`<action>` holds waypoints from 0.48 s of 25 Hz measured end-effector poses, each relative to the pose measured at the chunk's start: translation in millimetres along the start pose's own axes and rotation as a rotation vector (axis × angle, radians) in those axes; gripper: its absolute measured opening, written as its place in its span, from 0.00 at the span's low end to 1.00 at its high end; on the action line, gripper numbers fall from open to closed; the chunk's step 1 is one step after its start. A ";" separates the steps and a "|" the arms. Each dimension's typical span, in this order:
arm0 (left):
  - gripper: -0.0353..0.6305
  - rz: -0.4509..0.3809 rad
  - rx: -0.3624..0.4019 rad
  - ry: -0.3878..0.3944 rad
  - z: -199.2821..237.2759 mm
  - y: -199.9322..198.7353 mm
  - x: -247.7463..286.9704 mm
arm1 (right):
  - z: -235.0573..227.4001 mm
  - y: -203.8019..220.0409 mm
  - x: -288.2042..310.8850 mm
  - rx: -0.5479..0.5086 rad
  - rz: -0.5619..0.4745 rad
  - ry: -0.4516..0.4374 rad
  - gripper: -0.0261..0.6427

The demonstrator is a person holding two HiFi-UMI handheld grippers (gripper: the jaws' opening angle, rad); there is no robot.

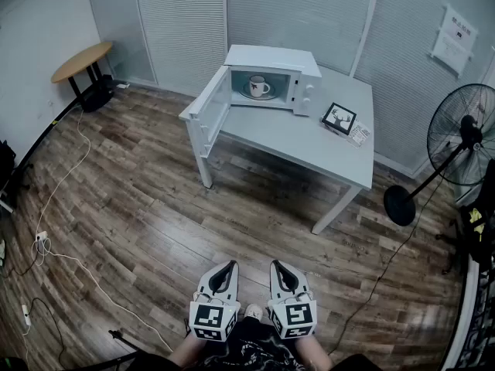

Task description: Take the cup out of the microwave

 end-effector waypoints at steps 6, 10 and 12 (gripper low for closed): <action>0.06 -0.001 0.005 -0.010 -2.7 2.6 -1.1 | 1.9 -5.5 -3.1 -0.017 -0.017 -0.018 0.04; 0.06 -0.009 0.017 -0.004 -17.1 2.9 7.7 | -11.8 -5.2 -5.2 -0.017 -0.024 -0.018 0.04; 0.06 -0.014 0.012 -0.012 -21.6 3.1 9.2 | -20.2 -6.6 -7.3 -0.007 -0.040 -0.008 0.04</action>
Point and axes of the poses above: the fingertips, and each gripper's own axes: x forward along the fingers, z to its left, y out of its underside, the point moved 1 cm from there along -x, backward along the fingers, and after that the axes turned 4 degrees about -z, right-handed, at the moved point
